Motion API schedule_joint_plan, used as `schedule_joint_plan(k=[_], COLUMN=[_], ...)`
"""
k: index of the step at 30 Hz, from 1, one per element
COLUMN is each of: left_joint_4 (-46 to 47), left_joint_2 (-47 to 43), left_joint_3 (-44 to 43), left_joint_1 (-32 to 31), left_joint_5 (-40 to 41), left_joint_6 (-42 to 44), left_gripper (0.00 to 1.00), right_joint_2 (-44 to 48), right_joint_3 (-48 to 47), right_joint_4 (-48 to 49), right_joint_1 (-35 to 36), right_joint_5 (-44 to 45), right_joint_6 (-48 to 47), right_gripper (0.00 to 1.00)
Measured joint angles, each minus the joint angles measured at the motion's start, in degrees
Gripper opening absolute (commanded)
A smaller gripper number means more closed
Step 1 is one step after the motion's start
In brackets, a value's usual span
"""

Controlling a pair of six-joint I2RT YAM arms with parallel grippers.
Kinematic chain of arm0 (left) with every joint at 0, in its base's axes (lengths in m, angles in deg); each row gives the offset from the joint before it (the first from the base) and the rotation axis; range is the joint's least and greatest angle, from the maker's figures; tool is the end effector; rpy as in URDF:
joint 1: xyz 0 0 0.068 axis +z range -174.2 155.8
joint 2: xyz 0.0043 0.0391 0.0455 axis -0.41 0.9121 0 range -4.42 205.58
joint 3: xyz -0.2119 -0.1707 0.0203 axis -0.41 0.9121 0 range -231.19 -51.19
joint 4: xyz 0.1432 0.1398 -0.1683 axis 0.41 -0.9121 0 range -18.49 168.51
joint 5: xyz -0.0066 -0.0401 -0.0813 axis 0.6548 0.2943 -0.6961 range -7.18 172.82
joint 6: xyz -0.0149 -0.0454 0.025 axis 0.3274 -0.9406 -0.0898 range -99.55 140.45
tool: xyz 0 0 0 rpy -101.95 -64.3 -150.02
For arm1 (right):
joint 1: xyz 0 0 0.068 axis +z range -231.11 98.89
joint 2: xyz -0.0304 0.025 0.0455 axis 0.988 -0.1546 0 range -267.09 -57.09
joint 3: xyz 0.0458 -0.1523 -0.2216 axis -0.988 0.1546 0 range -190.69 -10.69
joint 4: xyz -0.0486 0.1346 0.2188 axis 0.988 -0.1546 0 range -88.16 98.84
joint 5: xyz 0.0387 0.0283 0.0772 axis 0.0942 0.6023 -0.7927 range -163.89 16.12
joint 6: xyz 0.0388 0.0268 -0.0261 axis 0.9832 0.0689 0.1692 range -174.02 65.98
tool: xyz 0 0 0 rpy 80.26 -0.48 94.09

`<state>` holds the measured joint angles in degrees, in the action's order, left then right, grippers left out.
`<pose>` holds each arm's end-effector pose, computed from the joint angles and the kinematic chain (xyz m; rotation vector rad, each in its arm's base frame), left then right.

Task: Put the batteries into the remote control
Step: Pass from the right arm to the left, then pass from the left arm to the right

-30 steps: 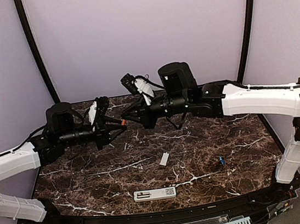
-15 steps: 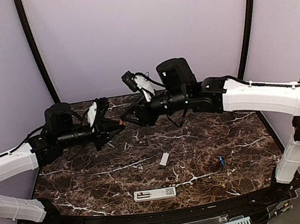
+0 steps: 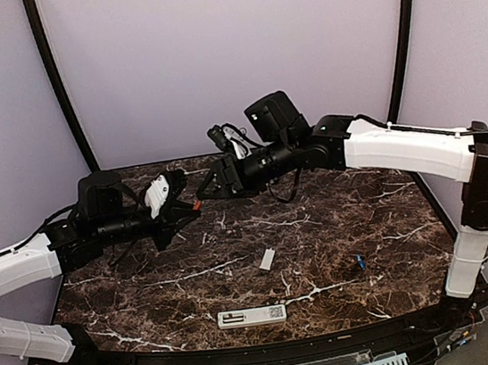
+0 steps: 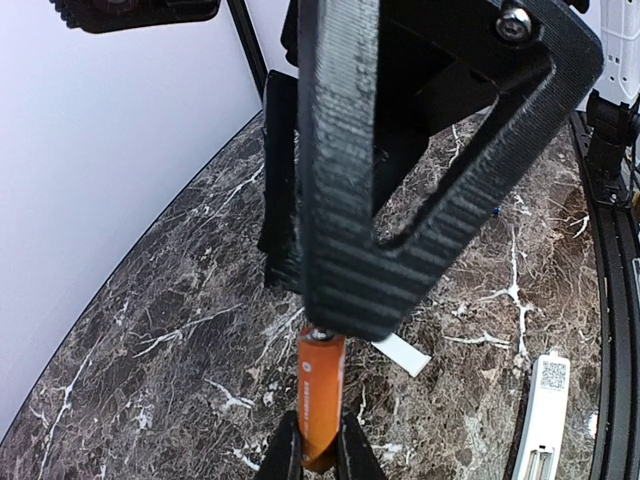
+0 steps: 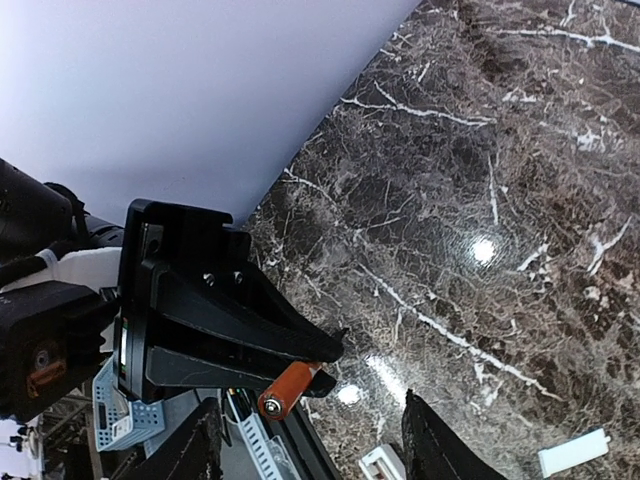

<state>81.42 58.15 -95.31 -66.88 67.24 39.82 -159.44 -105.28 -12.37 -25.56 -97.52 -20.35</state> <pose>0.1803 -0.1792 0.2982 1.1214 1.4904 -0.5330 0.2261 0.3548 0.3461 -0.7209 2.2236 1.3060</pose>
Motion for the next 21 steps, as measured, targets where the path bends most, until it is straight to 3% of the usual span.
schedule_joint_plan(k=[5,8,15,21], left_joint_4=[-0.1,-0.9,-1.9,-1.9], left_joint_2=[0.1,0.3,0.8,0.9], left_joint_3=[-0.2,-0.7,-0.7,-0.7], left_joint_1=[-0.3,-0.4,-0.6,-0.7], left_joint_5=[0.4,0.7,1.3,1.5], left_joint_6=[0.6,1.0,1.3,1.5], left_gripper=[0.0,0.0,0.0,0.0], right_joint_2=[-1.7,-3.3,-3.8,-4.0], right_joint_3=[-0.3,-0.9,-1.2,-2.1], right_joint_4=[0.0,0.2,0.4,-0.3], right_joint_1=[0.5,0.8,1.1,1.2], right_joint_5=[-1.9,-2.6,-3.3,-3.0], right_joint_6=[1.9,2.7,2.3,1.7], right_gripper=[0.41,0.25,0.24,0.01])
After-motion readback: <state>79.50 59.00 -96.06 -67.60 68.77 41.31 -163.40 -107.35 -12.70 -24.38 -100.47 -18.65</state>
